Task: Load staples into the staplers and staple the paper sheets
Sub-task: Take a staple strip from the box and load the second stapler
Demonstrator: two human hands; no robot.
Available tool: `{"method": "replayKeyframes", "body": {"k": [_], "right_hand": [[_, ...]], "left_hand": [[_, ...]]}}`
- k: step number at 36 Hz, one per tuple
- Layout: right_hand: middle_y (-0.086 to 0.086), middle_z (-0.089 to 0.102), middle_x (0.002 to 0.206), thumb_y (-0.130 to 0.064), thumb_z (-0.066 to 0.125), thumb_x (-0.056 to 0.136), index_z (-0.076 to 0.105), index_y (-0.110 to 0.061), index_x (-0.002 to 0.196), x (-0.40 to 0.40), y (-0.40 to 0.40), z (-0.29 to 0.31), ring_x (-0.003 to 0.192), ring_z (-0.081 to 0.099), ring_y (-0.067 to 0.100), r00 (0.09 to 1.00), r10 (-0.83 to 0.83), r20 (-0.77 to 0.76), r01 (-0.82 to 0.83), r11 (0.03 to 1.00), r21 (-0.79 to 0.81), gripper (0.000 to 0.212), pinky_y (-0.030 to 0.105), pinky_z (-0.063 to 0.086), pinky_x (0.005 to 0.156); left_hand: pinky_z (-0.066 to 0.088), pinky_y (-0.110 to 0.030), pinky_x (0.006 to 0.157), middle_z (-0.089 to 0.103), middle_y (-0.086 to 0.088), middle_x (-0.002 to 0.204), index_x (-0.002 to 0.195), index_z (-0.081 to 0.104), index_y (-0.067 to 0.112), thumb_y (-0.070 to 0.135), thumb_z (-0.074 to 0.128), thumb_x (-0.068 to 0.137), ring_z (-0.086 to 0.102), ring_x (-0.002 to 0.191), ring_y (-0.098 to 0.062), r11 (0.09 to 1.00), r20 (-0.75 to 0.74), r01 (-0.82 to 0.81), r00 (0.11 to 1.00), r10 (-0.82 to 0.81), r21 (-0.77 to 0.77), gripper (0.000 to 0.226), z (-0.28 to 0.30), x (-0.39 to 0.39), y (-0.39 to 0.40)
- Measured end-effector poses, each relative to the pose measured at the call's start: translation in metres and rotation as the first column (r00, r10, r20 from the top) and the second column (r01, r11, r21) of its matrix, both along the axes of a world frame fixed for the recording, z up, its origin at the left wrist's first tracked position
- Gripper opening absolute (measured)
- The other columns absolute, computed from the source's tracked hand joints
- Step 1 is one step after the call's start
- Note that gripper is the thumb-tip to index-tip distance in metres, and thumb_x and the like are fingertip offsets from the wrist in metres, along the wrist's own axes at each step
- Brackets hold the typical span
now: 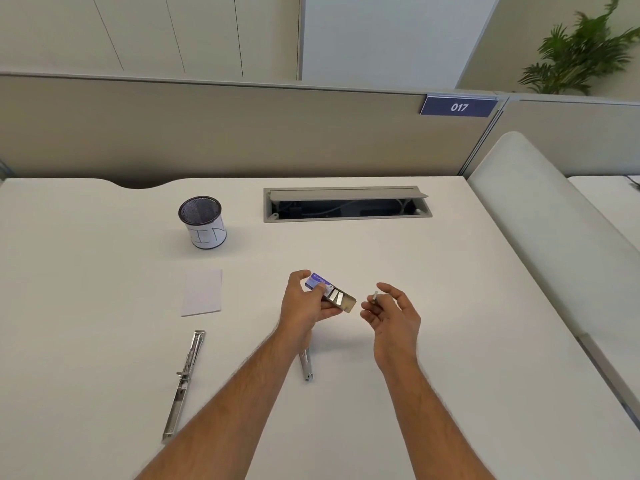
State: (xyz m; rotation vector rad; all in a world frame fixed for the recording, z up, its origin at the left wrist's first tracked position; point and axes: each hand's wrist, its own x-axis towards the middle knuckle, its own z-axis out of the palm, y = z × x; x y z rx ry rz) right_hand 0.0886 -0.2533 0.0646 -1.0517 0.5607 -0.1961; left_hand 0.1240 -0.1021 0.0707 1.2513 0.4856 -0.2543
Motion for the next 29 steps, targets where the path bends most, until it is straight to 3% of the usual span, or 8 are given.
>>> {"method": "replayKeyframes", "body": {"k": [4,8,14,29], "right_hand": [[0.01,0.07,0.079,-0.006,0.055,0.092,0.077,-0.003,0.087,-0.001,0.0,-0.005,0.071,0.071,0.024,1.0,0.002,-0.019,0.001,0.991,0.132,0.024,0.031,0.059,0.06],[0.013,0.066,0.081,-0.013,0.062,0.089,0.075,-0.003,0.086,-0.003,-0.001,-0.009,0.065,0.063,0.02,0.994,0.091,-0.058,-0.078,0.976,0.205,0.017,0.028,0.053,0.056],[0.012,0.07,0.092,-0.003,0.071,0.091,0.074,-0.008,0.12,-0.009,-0.003,-0.016,0.067,0.054,0.015,0.935,0.354,-0.014,-0.348,0.926,0.145,0.03,0.027,0.047,0.059],[0.014,0.072,0.088,-0.006,0.079,0.086,0.078,-0.004,0.106,0.0,0.005,-0.019,0.058,0.047,0.013,0.949,0.314,-0.024,-0.315,0.948,-0.046,0.02,0.025,0.04,0.054]], "left_hand": [[0.063,-0.033,0.06,0.072,-0.019,0.109,0.127,0.05,0.023,0.005,0.053,0.104,0.08,0.077,-0.029,1.0,0.0,0.001,1.0,-0.001,0.009,0.03,0.001,0.001,-0.001],[0.064,-0.036,0.063,0.073,-0.02,0.106,0.124,0.049,0.02,0.004,0.053,0.103,0.08,0.077,-0.029,1.0,0.002,0.001,1.0,-0.001,0.025,0.027,0.001,0.003,0.0],[0.066,-0.038,0.068,0.076,-0.019,0.1,0.123,0.049,0.018,0.008,0.055,0.103,0.08,0.076,-0.028,0.999,0.014,-0.001,1.0,0.001,0.043,0.023,0.0,0.006,0.001],[0.063,-0.032,0.062,0.075,-0.019,0.1,0.12,0.048,0.018,0.01,0.055,0.104,0.079,0.074,-0.028,0.999,0.035,0.015,0.999,-0.016,0.034,0.02,-0.001,0.005,0.001]]}}
